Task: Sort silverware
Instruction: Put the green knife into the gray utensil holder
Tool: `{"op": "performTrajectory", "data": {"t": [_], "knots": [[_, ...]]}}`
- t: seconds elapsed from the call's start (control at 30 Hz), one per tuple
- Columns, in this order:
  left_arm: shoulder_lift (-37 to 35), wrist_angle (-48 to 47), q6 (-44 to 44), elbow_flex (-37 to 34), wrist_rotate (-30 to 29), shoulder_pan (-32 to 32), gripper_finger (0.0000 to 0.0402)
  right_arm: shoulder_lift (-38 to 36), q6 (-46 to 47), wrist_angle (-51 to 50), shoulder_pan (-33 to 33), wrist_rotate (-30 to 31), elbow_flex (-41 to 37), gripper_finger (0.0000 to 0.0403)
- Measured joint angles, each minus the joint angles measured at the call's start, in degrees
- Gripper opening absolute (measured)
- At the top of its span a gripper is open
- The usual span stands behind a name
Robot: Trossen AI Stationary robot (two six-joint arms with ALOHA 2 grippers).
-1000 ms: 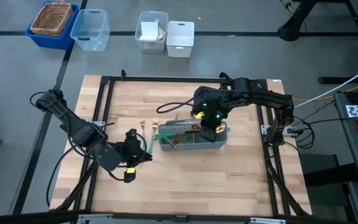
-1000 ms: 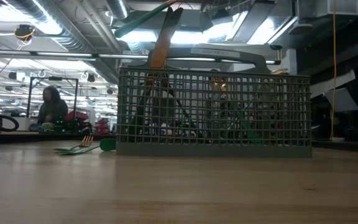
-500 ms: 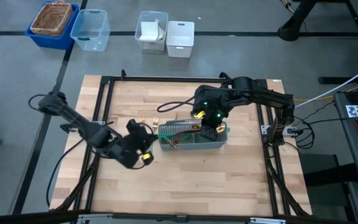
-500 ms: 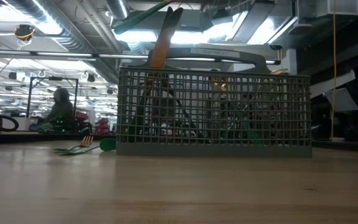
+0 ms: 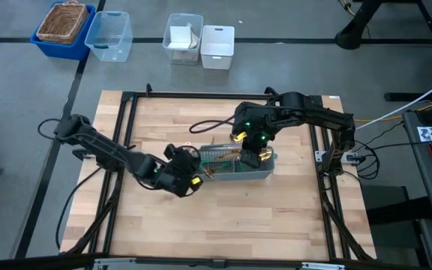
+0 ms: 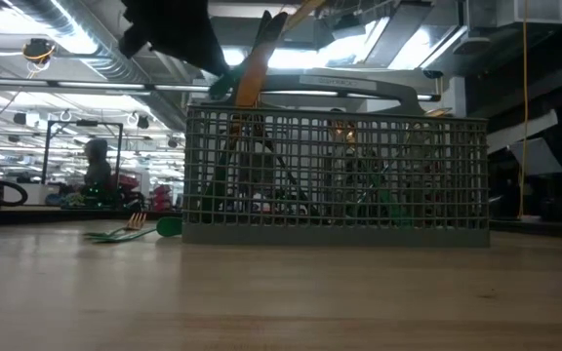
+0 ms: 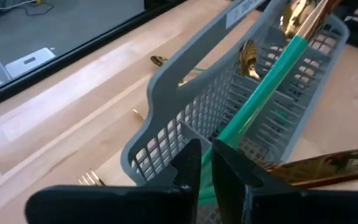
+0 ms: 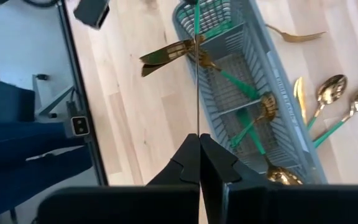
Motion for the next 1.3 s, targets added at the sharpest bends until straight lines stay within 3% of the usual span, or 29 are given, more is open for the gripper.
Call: {"op": "performTrajectory", "data": {"t": [0.43, 0.67, 1.03, 1.3], "knots": [[4.3, 0.0, -0.7, 0.0, 4.2, -0.4, 0.0029, 4.2, 1.4, 0.4, 0.0, 3.1, 0.0, 0.0], [3.8, 0.2, 1.7, 0.1, 5.8, -3.9, 0.0029, 7.0, 1.5, 1.0, 0.0, 3.4, 0.0, 0.0008], [-0.4, 0.1, 1.2, 0.1, 5.8, -10.3, 0.0029, 9.0, 1.5, 5.0, 0.0, 3.4, 0.0, 0.0014], [-4.0, -0.1, 0.3, 0.2, 5.8, -13.0, 0.0029, 9.4, 1.5, 8.0, 0.0, -0.5, 0.0, 0.0017]]}}
